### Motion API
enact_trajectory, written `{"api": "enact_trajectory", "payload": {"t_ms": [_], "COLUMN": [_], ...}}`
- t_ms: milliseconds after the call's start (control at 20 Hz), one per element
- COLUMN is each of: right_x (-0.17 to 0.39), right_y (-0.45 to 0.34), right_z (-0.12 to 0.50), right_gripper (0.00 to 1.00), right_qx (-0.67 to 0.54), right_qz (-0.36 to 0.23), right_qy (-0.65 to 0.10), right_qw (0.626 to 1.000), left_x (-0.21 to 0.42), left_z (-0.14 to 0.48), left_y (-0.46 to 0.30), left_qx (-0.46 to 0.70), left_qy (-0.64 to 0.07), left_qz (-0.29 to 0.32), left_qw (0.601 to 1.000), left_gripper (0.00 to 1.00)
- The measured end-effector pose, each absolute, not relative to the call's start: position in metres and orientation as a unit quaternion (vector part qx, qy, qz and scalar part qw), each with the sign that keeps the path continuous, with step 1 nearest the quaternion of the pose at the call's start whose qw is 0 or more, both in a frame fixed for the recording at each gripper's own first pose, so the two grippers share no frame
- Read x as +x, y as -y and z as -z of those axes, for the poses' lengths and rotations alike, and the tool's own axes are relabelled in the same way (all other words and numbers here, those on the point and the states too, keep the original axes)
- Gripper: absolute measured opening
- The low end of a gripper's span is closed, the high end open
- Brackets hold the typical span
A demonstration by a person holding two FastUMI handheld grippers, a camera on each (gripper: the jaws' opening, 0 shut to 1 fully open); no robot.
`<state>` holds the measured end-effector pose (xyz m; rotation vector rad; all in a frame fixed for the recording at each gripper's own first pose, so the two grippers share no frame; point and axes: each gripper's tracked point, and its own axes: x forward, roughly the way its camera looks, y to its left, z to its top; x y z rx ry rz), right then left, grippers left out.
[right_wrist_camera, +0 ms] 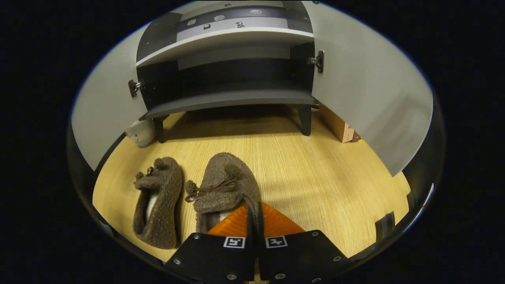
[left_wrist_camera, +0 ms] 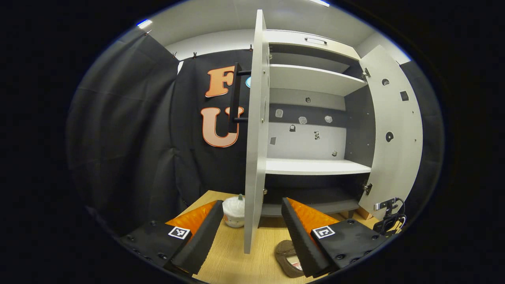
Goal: Grab one shoe with the right hand and put it into the shoe cabinet, grab the other shoe with the left hand and put it into the shoe cabinet; then close the right door with the right hand and the left door with the left hand.
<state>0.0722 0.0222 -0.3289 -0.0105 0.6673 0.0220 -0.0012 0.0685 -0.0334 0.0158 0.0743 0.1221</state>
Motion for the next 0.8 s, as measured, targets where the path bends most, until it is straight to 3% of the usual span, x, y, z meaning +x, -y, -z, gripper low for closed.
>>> {"api": "enact_trajectory", "payload": {"t_ms": [600, 800], "right_x": [0.135, 0.180], "right_y": [-0.050, -0.060], "right_z": [0.119, 0.052], "right_gripper": [0.04, 0.04], "right_qx": [0.013, 0.031], "right_qz": [-0.051, -0.056], "right_qy": [-0.184, -0.135], "right_qw": [0.981, 0.989], "left_x": [0.007, 0.007], "left_z": [0.020, 0.021], "left_y": [-0.055, -0.055], "left_qx": [0.007, 0.006], "left_qy": [-0.013, -0.013], "left_qz": [-0.040, -0.036], "left_qw": [0.999, 0.999], "left_gripper": [0.94, 0.97]}}
